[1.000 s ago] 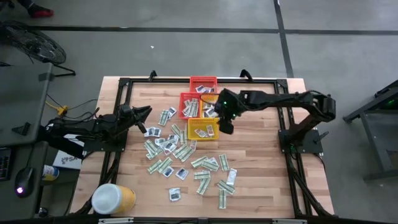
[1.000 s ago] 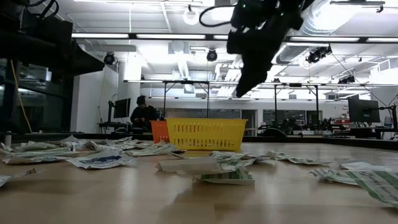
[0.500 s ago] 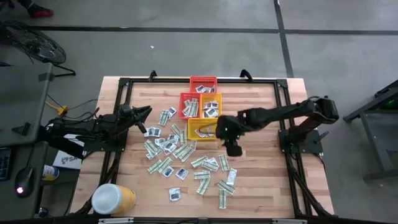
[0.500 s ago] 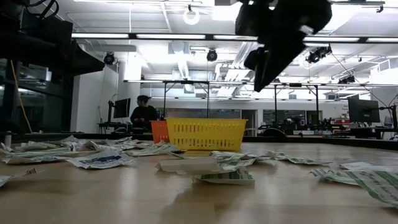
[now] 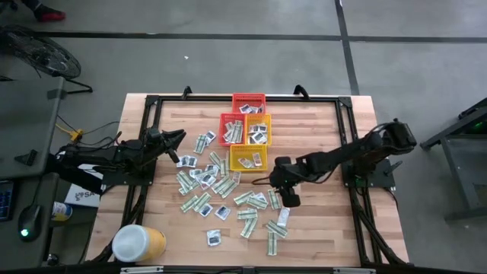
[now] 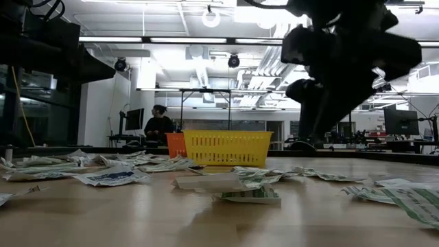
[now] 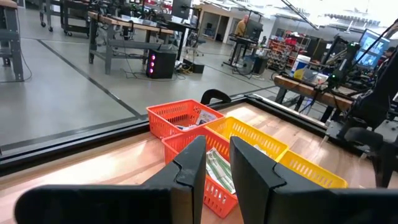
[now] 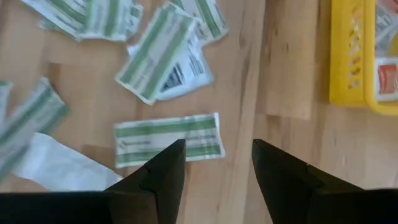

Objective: Pick & Place First Aid Supplies
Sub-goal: Put the bandage into the bottom orange bin

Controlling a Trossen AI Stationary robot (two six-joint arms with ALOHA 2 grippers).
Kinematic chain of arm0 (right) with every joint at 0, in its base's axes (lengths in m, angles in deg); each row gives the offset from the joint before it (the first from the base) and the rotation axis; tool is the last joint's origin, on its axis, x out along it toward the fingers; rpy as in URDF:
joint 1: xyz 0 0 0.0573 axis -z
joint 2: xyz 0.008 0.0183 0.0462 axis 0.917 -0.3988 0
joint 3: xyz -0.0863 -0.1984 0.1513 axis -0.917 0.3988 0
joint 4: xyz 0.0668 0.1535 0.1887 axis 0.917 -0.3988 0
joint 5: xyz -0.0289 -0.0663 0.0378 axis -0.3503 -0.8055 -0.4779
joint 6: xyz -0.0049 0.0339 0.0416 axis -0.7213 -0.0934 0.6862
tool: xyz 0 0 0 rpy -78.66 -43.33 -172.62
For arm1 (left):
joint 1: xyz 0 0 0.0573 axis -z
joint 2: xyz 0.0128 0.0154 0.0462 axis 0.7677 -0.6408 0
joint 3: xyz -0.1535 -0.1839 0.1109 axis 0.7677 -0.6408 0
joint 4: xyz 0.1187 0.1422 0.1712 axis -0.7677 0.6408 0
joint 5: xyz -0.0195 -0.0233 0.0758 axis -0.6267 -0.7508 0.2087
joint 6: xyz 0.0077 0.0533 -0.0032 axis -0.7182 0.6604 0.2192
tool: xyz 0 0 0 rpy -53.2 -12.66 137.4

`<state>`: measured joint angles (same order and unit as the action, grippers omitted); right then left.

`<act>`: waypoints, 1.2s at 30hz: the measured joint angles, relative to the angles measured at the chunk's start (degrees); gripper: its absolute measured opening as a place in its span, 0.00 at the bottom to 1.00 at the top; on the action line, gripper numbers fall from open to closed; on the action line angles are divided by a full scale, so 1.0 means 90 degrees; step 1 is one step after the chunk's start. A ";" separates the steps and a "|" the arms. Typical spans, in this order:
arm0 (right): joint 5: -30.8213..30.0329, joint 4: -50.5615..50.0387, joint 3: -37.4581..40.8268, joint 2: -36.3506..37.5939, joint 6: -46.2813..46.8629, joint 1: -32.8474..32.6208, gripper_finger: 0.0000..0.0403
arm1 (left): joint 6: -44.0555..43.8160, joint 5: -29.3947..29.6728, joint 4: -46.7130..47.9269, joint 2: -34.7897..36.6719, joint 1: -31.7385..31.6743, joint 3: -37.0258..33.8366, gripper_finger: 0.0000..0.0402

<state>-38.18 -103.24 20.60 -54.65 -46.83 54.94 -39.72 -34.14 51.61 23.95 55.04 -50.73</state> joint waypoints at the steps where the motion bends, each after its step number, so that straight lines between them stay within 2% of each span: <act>1: -0.0064 0.0068 0.0069 0.0000 -0.0005 -0.0024 0.45 | 0.0000 0.0000 0.0001 0.0001 0.0000 0.0000 0.18; 14: -0.0093 0.0982 0.0228 -0.0677 0.0009 -0.0055 0.41 | 0.0000 -0.0002 0.0002 -0.0001 0.0001 0.0000 0.18; 25: 0.0081 0.1063 0.0201 -0.1165 0.0250 -0.0050 0.34 | 0.0000 -0.0038 0.0002 0.0002 -0.0001 0.0000 0.18; 30: 0.0059 0.1042 0.0201 -0.1177 0.0508 -0.0045 0.27 | 0.0000 -0.0042 0.0002 0.0000 0.0002 0.0000 0.18; 36: -0.0085 0.1014 0.0209 -0.1188 0.0528 -0.0045 0.13 | 0.0000 -0.0043 0.0002 0.0000 0.0002 0.0000 0.18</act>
<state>-38.95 -94.11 22.48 -65.33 -42.08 54.53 -39.72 -34.53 51.63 23.95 55.05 -50.73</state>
